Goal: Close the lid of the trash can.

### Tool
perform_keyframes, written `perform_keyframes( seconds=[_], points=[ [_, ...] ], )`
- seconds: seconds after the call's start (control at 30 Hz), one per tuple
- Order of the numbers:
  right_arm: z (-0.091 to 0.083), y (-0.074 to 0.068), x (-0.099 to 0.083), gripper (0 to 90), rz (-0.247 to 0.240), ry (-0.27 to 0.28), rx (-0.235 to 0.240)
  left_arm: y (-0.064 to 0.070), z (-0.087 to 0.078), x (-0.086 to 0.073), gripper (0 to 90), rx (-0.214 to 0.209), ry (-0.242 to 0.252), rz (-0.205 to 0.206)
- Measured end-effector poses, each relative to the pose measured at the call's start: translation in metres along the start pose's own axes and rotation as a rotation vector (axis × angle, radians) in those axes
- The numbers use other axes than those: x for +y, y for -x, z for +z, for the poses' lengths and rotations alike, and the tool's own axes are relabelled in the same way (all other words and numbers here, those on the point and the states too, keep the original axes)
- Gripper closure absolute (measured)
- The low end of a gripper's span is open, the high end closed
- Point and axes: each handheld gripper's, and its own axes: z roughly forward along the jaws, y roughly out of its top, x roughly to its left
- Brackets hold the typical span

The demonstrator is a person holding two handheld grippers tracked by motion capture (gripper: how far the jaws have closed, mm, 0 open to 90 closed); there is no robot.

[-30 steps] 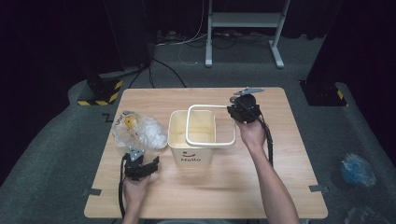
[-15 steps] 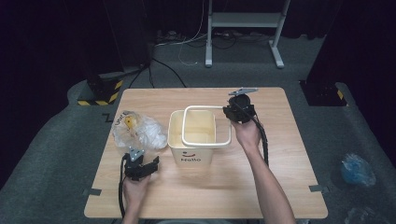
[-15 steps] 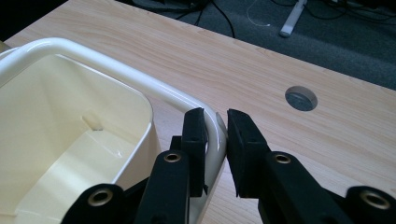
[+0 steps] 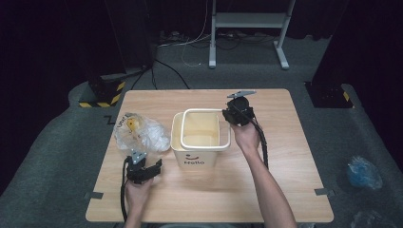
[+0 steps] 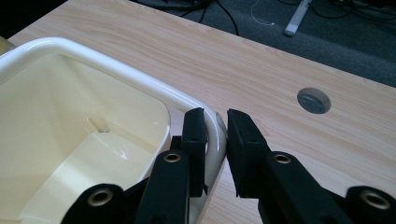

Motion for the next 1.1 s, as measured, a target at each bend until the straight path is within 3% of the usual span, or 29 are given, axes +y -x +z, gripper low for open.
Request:
perform_keyframes(
  seconds=[1.1],
  points=[
    [0.015, -0.021, 0.006, 77.9, -0.011, -0.003, 0.029, -0.001, -0.001, 0.0, 29.3, -0.005, 0.007, -0.002]
  ],
)
